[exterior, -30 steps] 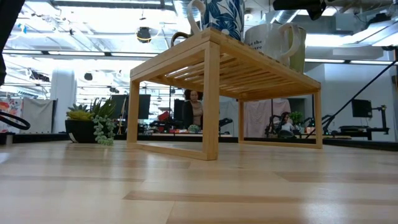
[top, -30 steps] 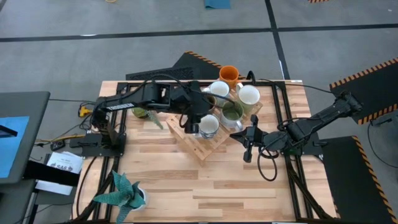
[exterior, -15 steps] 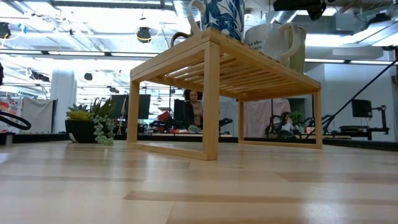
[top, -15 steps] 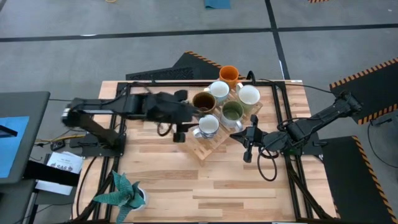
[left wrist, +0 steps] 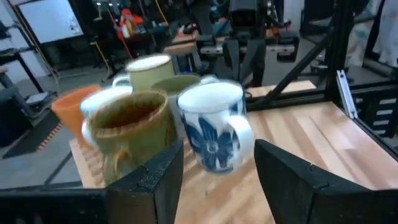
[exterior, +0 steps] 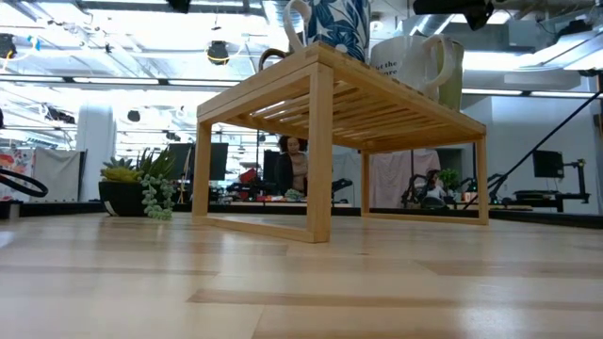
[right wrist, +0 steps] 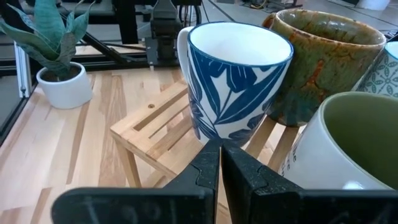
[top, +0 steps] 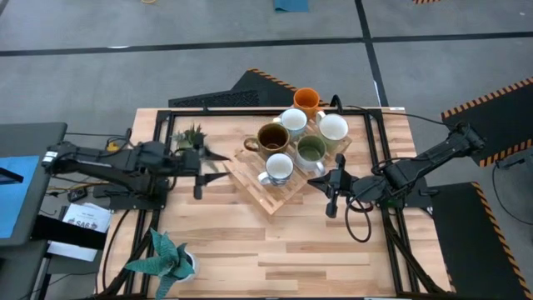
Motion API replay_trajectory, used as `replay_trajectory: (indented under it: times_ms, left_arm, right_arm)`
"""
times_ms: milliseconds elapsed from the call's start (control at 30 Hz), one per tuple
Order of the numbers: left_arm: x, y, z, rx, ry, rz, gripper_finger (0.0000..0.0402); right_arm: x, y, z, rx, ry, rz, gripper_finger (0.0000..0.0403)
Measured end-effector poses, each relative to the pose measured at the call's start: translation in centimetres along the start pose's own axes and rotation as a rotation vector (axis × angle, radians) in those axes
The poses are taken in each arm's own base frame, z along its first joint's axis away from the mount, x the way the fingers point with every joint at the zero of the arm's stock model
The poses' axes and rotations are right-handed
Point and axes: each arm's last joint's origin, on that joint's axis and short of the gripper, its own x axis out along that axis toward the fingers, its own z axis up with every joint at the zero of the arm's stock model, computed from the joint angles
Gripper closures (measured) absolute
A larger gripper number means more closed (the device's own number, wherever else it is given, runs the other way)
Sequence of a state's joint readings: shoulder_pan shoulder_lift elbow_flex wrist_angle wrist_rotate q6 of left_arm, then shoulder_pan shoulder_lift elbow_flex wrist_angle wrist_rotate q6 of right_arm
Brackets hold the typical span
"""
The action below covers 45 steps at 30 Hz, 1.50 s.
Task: Place coffee mugs
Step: Return to Home Position
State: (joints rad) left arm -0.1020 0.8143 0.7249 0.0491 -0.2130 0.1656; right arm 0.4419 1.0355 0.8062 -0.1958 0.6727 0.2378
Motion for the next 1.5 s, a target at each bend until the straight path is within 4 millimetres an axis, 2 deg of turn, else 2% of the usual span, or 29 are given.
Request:
replay_trajectory:
  times_ms: [167,367,600,967,1267,1500]
  left_arm:
    - [-2.2,-0.1,-3.8,-0.051,-0.031,0.006,0.0219]
    - [-3.9,-0.6,-8.1,-0.103,-0.115,-0.010,0.0219]
    - [-5.0,-0.9,-11.6,-0.146,-0.167,-0.008,0.0219]
    - [-5.9,-1.2,-14.5,-0.142,-0.184,0.004,0.0219]
    - [-6.2,-1.1,-14.7,-0.121,-0.207,0.012,0.0219]
    - [-6.2,-1.2,-14.9,-0.106,-0.180,0.014,0.0219]
  right_arm:
    - [0.0,0.0,0.3,0.018,-0.025,0.003,0.0359]
    - [0.2,-0.2,0.8,0.047,-0.060,-0.007,0.0359]
    - [0.4,-0.5,0.9,0.062,-0.064,-0.021,0.0359]
    - [0.3,-0.8,1.2,0.078,-0.084,-0.025,0.0359]
    - [-2.8,-1.2,2.2,0.123,-0.157,0.074,0.0359]
    - [-5.5,-2.4,2.3,0.121,-0.165,0.124,0.0359]
